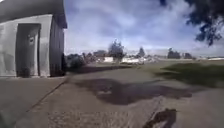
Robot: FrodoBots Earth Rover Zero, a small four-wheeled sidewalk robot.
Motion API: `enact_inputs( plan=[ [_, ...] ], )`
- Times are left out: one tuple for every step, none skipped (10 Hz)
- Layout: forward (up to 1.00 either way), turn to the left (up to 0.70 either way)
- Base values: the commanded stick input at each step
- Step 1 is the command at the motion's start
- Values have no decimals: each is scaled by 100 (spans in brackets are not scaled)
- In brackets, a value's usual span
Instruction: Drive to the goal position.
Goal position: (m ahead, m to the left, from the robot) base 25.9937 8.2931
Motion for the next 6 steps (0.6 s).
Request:
enact_inputs(
  plan=[
    [70,-9],
    [70,-9],
    [70,-10],
    [70,-12],
    [70,-14],
    [70,-15]
  ],
)
